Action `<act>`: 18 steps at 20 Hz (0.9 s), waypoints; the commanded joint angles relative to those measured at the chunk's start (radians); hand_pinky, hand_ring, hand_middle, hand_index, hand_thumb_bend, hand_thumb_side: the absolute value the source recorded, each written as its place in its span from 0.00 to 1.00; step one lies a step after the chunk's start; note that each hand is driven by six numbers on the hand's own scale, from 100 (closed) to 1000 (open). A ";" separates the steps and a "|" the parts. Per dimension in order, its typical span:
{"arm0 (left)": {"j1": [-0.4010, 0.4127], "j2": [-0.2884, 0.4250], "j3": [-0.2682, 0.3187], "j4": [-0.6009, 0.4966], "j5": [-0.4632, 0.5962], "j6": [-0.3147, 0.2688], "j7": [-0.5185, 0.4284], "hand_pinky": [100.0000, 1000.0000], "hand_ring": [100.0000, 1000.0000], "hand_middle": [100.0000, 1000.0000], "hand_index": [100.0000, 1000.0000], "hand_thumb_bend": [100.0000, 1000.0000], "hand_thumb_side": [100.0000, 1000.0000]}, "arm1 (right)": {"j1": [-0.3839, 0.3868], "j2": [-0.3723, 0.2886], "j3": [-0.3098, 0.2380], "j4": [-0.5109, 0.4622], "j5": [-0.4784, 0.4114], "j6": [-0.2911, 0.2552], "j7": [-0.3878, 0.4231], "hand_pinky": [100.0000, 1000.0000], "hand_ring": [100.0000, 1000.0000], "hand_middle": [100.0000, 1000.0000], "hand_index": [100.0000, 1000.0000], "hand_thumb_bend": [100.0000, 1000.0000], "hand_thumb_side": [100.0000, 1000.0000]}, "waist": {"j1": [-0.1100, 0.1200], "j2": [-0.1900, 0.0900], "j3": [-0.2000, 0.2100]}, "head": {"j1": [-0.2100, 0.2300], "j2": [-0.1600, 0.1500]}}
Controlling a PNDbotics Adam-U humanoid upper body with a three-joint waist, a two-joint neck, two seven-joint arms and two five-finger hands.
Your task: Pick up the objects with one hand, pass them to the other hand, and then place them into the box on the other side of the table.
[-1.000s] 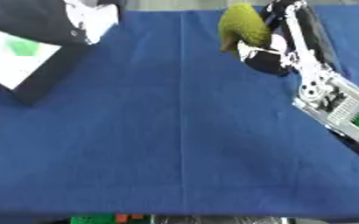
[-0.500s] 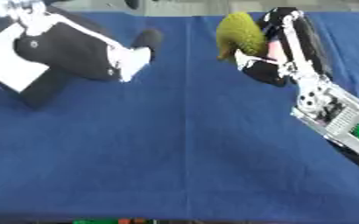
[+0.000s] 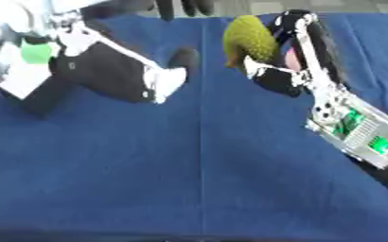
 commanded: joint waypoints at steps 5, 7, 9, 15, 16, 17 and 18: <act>-0.018 -0.020 -0.006 -0.010 -0.043 0.028 0.021 0.79 0.72 0.74 0.85 0.00 0.19 | -0.031 0.006 0.018 -0.010 0.006 0.051 -0.060 1.00 0.36 0.47 0.37 0.01 0.00 | -0.003 -0.010 0.000 | 0.003 -0.013; -0.015 -0.024 -0.009 -0.010 -0.065 0.028 0.027 0.79 0.72 0.74 0.85 0.00 0.19 | -0.033 0.010 0.025 -0.010 0.010 0.047 -0.056 1.00 0.36 0.47 0.37 0.01 0.00 | -0.003 -0.009 0.000 | 0.004 -0.013; -0.010 -0.027 -0.013 -0.010 -0.087 0.033 0.028 0.79 0.73 0.74 0.85 0.00 0.19 | -0.035 0.014 0.031 -0.010 0.015 0.045 -0.051 1.00 0.36 0.47 0.37 0.01 0.00 | -0.003 -0.007 0.000 | 0.005 -0.014; 0.004 -0.034 -0.028 -0.010 -0.159 0.023 0.012 0.81 0.75 0.77 0.86 0.00 0.20 | -0.036 0.017 0.047 -0.010 0.036 0.037 -0.037 1.00 0.37 0.47 0.37 0.01 0.00 | -0.002 -0.004 -0.001 | 0.013 -0.016; 0.007 -0.034 -0.031 -0.010 -0.173 0.021 0.003 0.81 0.75 0.77 0.86 0.00 0.21 | -0.033 0.016 0.049 -0.010 0.041 0.033 -0.034 1.00 0.37 0.47 0.37 0.02 0.00 | -0.002 -0.004 -0.002 | 0.015 -0.016; 0.009 -0.034 -0.033 -0.010 -0.187 0.018 -0.005 0.82 0.76 0.77 0.86 0.00 0.21 | -0.030 0.014 0.050 -0.010 0.045 0.030 -0.032 1.00 0.37 0.47 0.37 0.02 0.00 | -0.002 -0.003 -0.002 | 0.017 -0.016; 0.011 -0.035 -0.035 -0.010 -0.199 0.014 -0.012 0.82 0.76 0.78 0.86 0.00 0.22 | -0.027 0.013 0.053 -0.010 0.049 0.026 -0.030 1.00 0.37 0.47 0.37 0.02 0.00 | -0.002 -0.002 -0.002 | 0.018 -0.017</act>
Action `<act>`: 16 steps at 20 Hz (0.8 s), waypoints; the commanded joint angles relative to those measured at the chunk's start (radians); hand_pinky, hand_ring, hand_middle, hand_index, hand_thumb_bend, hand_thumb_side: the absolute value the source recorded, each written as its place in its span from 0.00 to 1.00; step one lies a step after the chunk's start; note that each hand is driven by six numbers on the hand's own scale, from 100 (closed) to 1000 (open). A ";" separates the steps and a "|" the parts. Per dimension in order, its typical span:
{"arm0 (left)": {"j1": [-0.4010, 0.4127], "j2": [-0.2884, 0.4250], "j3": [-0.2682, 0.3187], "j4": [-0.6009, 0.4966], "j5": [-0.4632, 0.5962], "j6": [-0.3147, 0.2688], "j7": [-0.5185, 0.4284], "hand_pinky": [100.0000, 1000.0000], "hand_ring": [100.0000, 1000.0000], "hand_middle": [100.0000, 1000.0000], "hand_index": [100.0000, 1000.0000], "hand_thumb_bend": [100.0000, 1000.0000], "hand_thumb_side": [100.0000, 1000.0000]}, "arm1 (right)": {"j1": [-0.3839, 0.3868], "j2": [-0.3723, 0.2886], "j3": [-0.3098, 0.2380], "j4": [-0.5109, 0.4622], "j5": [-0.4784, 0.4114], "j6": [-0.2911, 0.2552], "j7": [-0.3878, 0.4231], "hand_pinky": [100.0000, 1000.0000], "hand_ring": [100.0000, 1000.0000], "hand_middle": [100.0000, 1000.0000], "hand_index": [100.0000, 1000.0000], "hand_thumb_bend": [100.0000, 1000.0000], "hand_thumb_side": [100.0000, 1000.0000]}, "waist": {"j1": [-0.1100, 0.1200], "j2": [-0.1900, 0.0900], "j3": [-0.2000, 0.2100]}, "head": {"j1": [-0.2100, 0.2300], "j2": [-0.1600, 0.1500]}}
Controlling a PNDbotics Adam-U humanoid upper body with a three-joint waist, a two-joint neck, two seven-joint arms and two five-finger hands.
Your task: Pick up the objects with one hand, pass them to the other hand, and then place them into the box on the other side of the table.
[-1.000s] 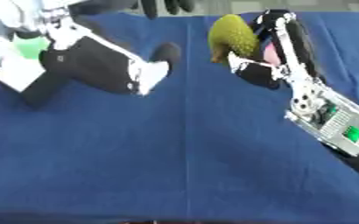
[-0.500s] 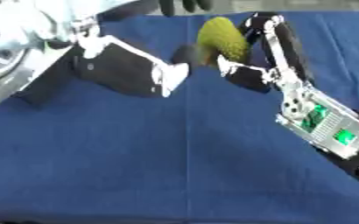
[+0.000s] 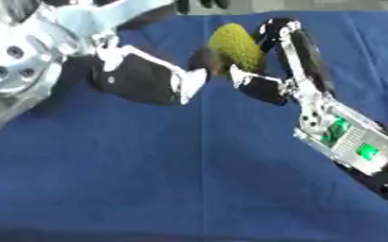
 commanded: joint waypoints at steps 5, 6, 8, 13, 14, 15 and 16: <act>0.000 0.001 -0.003 -0.009 -0.073 -0.015 -0.064 0.83 0.77 0.79 0.87 0.09 0.25 | 0.003 -0.017 0.008 -0.010 0.043 0.002 -0.020 1.00 0.37 0.47 0.37 0.02 0.00 | -0.001 -0.009 -0.002 | 0.009 -0.011; 0.002 0.001 -0.004 -0.007 -0.083 -0.021 -0.070 0.83 0.77 0.79 0.87 0.12 0.26 | 0.005 -0.017 0.010 -0.010 0.049 0.000 -0.017 1.00 0.37 0.47 0.37 0.02 0.00 | -0.001 -0.009 -0.002 | 0.009 -0.011; 0.005 -0.001 -0.005 0.000 -0.110 -0.036 -0.073 0.83 0.78 0.79 0.87 0.16 0.28 | 0.007 -0.018 0.014 -0.010 0.061 -0.005 -0.010 1.00 0.37 0.47 0.37 0.03 0.00 | -0.001 -0.008 -0.002 | 0.010 -0.011; 0.016 -0.009 -0.014 0.035 -0.172 -0.078 -0.062 0.83 0.78 0.79 0.87 0.19 0.30 | 0.009 -0.018 0.025 -0.010 0.080 -0.018 0.003 1.00 0.37 0.47 0.37 0.03 0.00 | 0.000 -0.007 -0.006 | 0.013 -0.013; 0.017 -0.012 -0.018 0.047 -0.177 -0.085 -0.060 0.83 0.78 0.78 0.87 0.19 0.30 | 0.009 -0.018 0.028 -0.010 0.084 -0.021 0.006 1.00 0.37 0.47 0.37 0.02 0.00 | 0.000 -0.006 -0.007 | 0.013 -0.013; 0.019 -0.014 -0.022 0.059 -0.179 -0.091 -0.057 0.82 0.78 0.78 0.87 0.18 0.30 | 0.008 -0.019 0.032 -0.010 0.089 -0.026 0.010 1.00 0.37 0.47 0.37 0.02 0.00 | 0.001 -0.006 -0.007 | 0.014 -0.012; 0.020 -0.017 -0.026 0.071 -0.180 -0.098 -0.053 0.82 0.78 0.78 0.87 0.18 0.31 | 0.007 -0.020 0.035 -0.010 0.094 -0.030 0.014 1.00 0.37 0.47 0.37 0.02 0.00 | 0.002 -0.006 -0.008 | 0.014 -0.011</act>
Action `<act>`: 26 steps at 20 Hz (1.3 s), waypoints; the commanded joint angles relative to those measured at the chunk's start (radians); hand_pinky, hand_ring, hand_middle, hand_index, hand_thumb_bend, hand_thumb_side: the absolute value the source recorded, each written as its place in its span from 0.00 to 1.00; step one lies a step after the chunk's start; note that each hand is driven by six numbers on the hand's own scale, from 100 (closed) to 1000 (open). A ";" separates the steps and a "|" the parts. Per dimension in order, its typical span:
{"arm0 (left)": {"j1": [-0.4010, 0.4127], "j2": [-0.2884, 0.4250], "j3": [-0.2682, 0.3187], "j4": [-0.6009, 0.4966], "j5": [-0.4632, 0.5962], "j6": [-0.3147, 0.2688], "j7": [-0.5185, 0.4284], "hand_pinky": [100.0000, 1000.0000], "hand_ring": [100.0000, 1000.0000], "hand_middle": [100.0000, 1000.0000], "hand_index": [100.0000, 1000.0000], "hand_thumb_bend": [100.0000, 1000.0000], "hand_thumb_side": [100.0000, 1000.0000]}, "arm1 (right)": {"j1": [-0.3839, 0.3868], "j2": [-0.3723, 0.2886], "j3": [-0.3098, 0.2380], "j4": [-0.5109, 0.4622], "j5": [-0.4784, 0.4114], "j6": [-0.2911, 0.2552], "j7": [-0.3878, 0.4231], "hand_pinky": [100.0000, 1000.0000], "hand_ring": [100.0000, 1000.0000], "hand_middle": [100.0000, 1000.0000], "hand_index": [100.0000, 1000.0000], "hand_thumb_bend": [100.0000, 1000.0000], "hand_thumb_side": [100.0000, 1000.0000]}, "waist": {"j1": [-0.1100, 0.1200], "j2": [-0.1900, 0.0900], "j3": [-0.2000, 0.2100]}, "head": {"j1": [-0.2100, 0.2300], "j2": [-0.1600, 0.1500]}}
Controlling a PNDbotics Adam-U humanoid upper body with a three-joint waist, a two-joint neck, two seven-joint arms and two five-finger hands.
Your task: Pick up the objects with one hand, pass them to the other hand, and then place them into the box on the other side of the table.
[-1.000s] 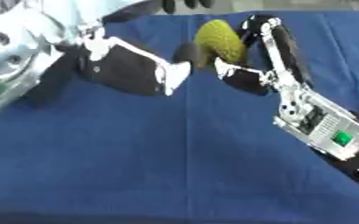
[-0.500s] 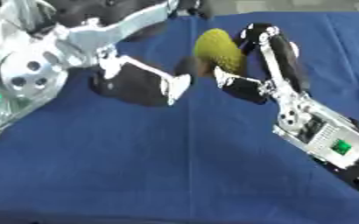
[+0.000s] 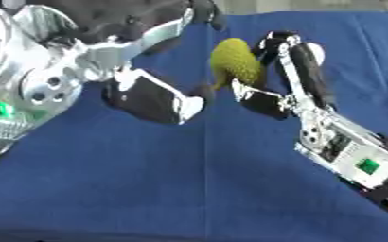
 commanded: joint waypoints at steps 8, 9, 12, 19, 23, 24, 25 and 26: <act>0.004 -0.030 -0.033 0.123 -0.035 -0.069 0.033 0.82 0.78 0.80 0.88 0.22 0.34 | -0.033 -0.030 0.019 -0.010 0.016 -0.076 0.030 1.00 0.38 0.47 0.38 0.01 0.00 | 0.004 -0.014 -0.011 | 0.007 -0.003; 0.005 -0.035 -0.035 0.133 -0.041 -0.076 0.040 0.82 0.79 0.80 0.88 0.23 0.34 | -0.037 -0.032 0.022 -0.010 0.015 -0.085 0.033 1.00 0.38 0.47 0.38 0.01 0.00 | 0.004 -0.015 -0.012 | 0.007 -0.004; 0.014 -0.051 -0.039 0.173 -0.063 -0.097 0.068 0.82 0.79 0.80 0.88 0.23 0.34 | -0.047 -0.033 0.025 -0.010 0.009 -0.106 0.038 1.00 0.38 0.47 0.38 0.00 0.00 | 0.004 -0.016 -0.016 | 0.013 -0.006; 0.029 -0.094 -0.041 0.261 -0.117 -0.154 0.151 0.82 0.79 0.80 0.88 0.24 0.34 | -0.052 -0.034 0.042 -0.010 0.012 -0.124 0.052 1.00 0.38 0.47 0.38 0.01 0.00 | 0.005 -0.014 -0.021 | 0.026 -0.012; 0.037 -0.112 -0.034 0.298 -0.139 -0.166 0.217 0.82 0.78 0.79 0.90 0.27 0.33 | -0.052 -0.034 0.049 -0.010 0.017 -0.131 0.061 1.00 0.38 0.47 0.38 0.02 0.00 | 0.005 -0.013 -0.023 | 0.034 -0.010; 0.038 -0.114 -0.033 0.302 -0.145 -0.167 0.236 0.82 0.78 0.79 0.90 0.28 0.33 | -0.052 -0.035 0.051 -0.010 0.019 -0.132 0.063 1.00 0.37 0.47 0.37 0.02 0.00 | 0.005 -0.013 -0.023 | 0.036 -0.010; 0.039 -0.117 -0.032 0.304 -0.150 -0.166 0.256 0.82 0.78 0.79 0.90 0.28 0.32 | -0.051 -0.035 0.053 -0.010 0.020 -0.132 0.065 1.00 0.37 0.47 0.37 0.02 0.00 | 0.005 -0.012 -0.024 | 0.037 -0.010; 0.038 -0.119 -0.032 0.302 -0.157 -0.165 0.277 0.81 0.78 0.79 0.90 0.29 0.32 | -0.050 -0.035 0.054 -0.010 0.020 -0.133 0.066 1.00 0.37 0.47 0.37 0.02 0.00 | 0.005 -0.012 -0.023 | 0.039 -0.010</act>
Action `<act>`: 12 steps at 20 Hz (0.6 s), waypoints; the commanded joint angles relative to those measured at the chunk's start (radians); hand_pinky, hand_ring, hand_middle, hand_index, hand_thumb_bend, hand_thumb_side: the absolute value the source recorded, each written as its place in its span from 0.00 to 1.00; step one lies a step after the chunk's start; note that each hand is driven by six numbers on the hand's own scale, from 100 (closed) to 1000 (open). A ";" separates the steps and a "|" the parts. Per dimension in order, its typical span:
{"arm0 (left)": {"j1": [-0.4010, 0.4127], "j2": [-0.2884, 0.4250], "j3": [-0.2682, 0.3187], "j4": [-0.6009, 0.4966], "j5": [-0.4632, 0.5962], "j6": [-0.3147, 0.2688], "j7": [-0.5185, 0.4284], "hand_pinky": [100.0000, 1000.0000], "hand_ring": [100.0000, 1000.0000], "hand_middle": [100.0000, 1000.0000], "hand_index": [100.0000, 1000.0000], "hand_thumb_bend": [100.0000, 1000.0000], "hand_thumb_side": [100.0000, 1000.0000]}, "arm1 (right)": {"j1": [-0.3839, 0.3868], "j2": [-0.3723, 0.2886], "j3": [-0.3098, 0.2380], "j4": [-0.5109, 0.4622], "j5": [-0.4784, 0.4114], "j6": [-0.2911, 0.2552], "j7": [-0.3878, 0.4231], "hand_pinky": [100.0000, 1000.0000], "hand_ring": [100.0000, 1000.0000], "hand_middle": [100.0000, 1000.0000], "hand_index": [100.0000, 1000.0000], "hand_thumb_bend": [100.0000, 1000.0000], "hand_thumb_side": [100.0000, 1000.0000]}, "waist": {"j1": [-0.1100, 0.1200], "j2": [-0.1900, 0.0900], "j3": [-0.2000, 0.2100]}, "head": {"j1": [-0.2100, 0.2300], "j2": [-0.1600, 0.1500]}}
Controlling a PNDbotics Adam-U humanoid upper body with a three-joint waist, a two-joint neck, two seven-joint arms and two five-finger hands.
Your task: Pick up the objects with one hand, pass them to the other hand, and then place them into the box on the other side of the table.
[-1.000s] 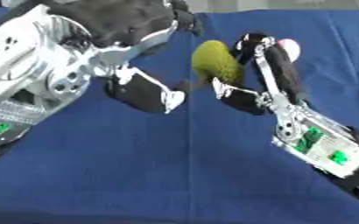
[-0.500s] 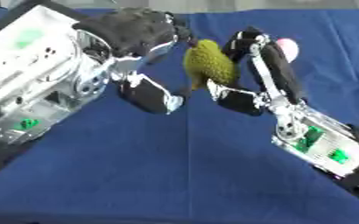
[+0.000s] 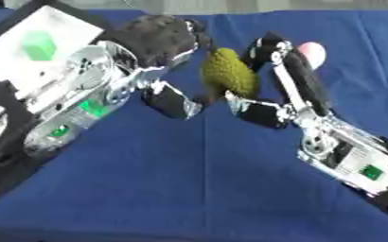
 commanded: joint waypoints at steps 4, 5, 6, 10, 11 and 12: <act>-0.018 -0.003 0.014 -0.013 -0.046 0.008 0.083 0.81 0.78 0.79 0.90 0.30 0.33 | -0.011 -0.022 0.000 -0.010 0.009 -0.004 0.006 1.00 0.37 0.47 0.37 0.02 0.00 | -0.001 -0.014 -0.001 | 0.010 -0.011; -0.018 -0.005 0.012 -0.014 -0.052 0.010 0.081 0.81 0.78 0.79 0.89 0.30 0.33 | -0.011 -0.022 0.001 -0.010 0.009 -0.005 0.006 1.00 0.37 0.47 0.37 0.02 0.00 | -0.001 -0.014 -0.001 | 0.012 -0.011; -0.018 -0.006 0.011 -0.015 -0.053 0.011 0.078 0.82 0.78 0.79 0.89 0.29 0.33 | -0.011 -0.022 0.001 -0.010 0.010 -0.005 0.005 1.00 0.37 0.47 0.37 0.02 0.00 | -0.001 -0.013 -0.001 | 0.013 -0.010; -0.016 -0.010 0.009 -0.012 -0.048 0.011 0.067 0.82 0.78 0.79 0.89 0.28 0.33 | -0.011 -0.021 0.003 -0.010 0.014 -0.008 0.004 1.00 0.37 0.47 0.37 0.02 0.00 | -0.001 -0.010 -0.002 | 0.015 -0.007; -0.016 -0.011 0.008 -0.010 -0.044 0.010 0.065 0.82 0.78 0.79 0.88 0.27 0.33 | -0.011 -0.022 0.003 -0.010 0.015 -0.008 0.004 1.00 0.37 0.47 0.37 0.02 0.00 | -0.002 -0.010 -0.001 | 0.015 -0.005; -0.015 -0.012 0.007 -0.009 -0.039 0.008 0.062 0.82 0.78 0.79 0.88 0.27 0.33 | -0.012 -0.022 0.004 -0.010 0.017 -0.009 0.004 1.00 0.37 0.47 0.37 0.02 0.00 | -0.002 -0.009 -0.001 | 0.015 -0.003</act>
